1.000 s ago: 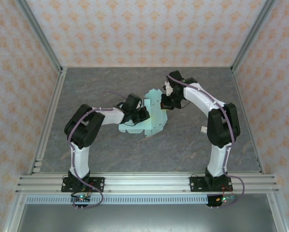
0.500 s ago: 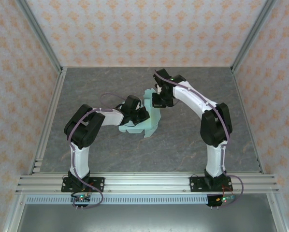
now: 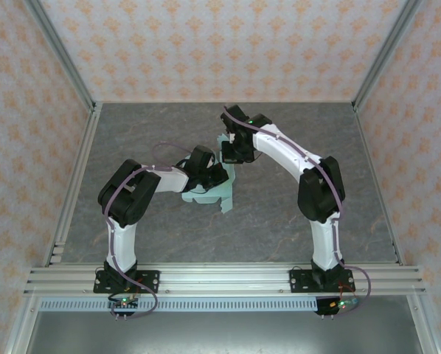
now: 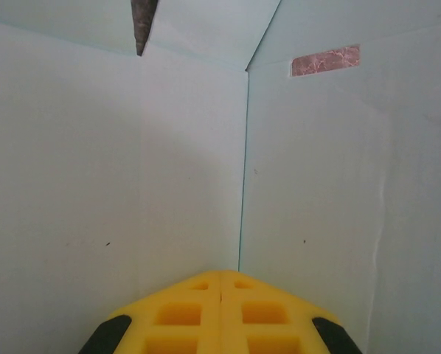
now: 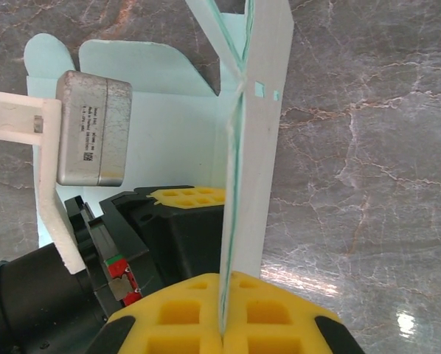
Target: Fold the paper box
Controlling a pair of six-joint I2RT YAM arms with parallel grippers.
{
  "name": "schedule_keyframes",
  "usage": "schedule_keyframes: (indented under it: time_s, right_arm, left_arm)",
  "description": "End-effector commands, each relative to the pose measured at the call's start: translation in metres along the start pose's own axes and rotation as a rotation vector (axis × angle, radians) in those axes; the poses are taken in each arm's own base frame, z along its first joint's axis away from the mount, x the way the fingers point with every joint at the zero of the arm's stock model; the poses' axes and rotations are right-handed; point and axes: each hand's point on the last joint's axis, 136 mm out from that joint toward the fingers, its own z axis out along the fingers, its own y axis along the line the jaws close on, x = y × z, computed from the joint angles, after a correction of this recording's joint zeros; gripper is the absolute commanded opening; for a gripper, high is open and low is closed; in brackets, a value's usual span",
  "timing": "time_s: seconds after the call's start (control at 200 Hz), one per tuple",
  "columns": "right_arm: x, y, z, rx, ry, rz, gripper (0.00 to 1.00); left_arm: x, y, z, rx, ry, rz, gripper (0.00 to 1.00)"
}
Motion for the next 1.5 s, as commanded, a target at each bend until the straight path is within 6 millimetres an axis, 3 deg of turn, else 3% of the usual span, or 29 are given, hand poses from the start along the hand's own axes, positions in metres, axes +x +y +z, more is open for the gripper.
schedule_keyframes:
  time_s: [0.0,0.215,0.455,0.47,0.566,0.801,0.961,1.251,1.326,1.496]
  right_arm:
    - [-0.008,-0.019,0.019,0.115,-0.028,-0.019,0.00]
    - [-0.013,-0.021,0.013,0.139,-0.035,-0.042,0.00]
    - [-0.014,-0.036,0.004,0.233,-0.025,-0.094,0.00]
    - [-0.014,-0.037,0.004,0.239,-0.024,-0.096,0.00]
    - [-0.013,-0.042,0.002,0.271,-0.015,-0.109,0.00]
    - [-0.015,-0.054,-0.003,0.355,-0.012,-0.138,0.00]
    - [-0.019,-0.063,-0.010,0.435,-0.020,-0.166,0.00]
    - [-0.023,-0.078,-0.016,0.590,-0.030,-0.228,0.00]
    - [-0.025,-0.081,-0.016,0.610,-0.030,-0.239,0.00]
    - [-0.026,-0.073,-0.012,0.569,-0.021,-0.251,0.00]
  left_arm:
    - [0.018,0.021,0.005,-0.079,0.028,-0.009,0.03]
    - [0.013,0.014,-0.004,-0.076,0.012,0.007,0.04]
    - [0.005,0.007,-0.018,-0.086,-0.015,0.032,0.13]
    - [0.000,-0.001,-0.026,-0.068,-0.032,0.041,0.13]
    - [-0.003,-0.006,-0.033,-0.065,-0.046,0.053,0.16]
    - [-0.007,-0.008,-0.048,-0.072,-0.060,0.070,0.25]
    - [-0.018,0.007,-0.069,-0.114,-0.100,0.072,0.28]
    - [-0.044,0.082,-0.136,-0.309,-0.254,0.026,0.37]
    - [-0.044,0.092,-0.140,-0.324,-0.248,0.016,0.39]
    - [-0.047,0.092,-0.126,-0.299,-0.198,0.006,0.40]
